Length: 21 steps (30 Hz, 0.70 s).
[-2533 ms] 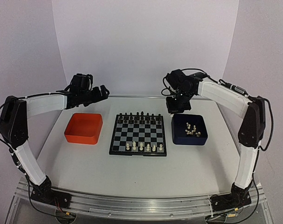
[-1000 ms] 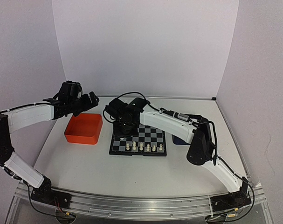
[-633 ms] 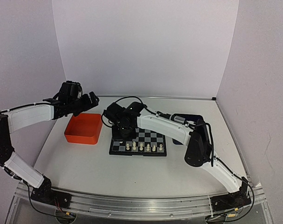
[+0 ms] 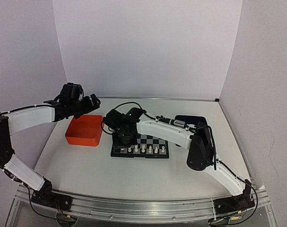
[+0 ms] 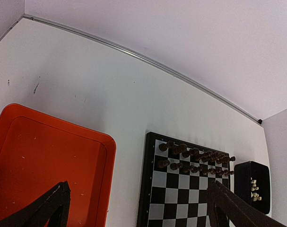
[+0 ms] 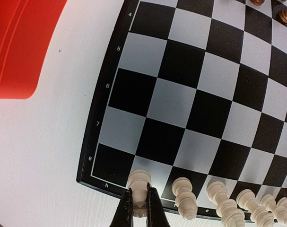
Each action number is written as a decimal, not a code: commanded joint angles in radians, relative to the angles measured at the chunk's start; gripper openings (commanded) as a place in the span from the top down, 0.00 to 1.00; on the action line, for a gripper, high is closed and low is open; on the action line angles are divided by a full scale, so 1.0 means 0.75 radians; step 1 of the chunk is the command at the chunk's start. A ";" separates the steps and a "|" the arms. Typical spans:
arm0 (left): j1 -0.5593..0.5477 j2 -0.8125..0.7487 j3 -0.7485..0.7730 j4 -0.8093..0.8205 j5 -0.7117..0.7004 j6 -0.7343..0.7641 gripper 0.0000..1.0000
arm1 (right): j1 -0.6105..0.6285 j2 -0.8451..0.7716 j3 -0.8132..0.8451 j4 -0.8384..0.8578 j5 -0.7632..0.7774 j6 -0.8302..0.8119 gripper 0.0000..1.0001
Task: Set up the chess pieces on the board
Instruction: Place the chess piece on the chessboard.
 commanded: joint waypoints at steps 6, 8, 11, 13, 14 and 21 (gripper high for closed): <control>0.007 -0.046 -0.004 0.019 -0.005 -0.001 0.00 | 0.008 -0.030 -0.007 -0.019 0.011 -0.011 1.00; 0.006 -0.045 -0.002 0.019 -0.005 -0.001 0.00 | 0.010 -0.030 -0.006 -0.024 0.011 -0.011 1.00; 0.008 -0.044 -0.002 0.020 -0.004 0.000 0.00 | 0.010 -0.026 -0.004 -0.028 0.011 -0.014 1.00; 0.007 -0.044 -0.001 0.019 -0.005 0.001 0.00 | 0.012 -0.023 0.002 -0.028 0.009 -0.016 1.00; 0.007 -0.044 -0.001 0.019 -0.006 0.001 0.00 | 0.011 -0.023 0.001 -0.030 0.007 -0.016 1.00; 0.006 -0.045 -0.002 0.019 -0.006 0.001 0.00 | 0.012 -0.018 -0.002 -0.037 -0.002 -0.013 1.00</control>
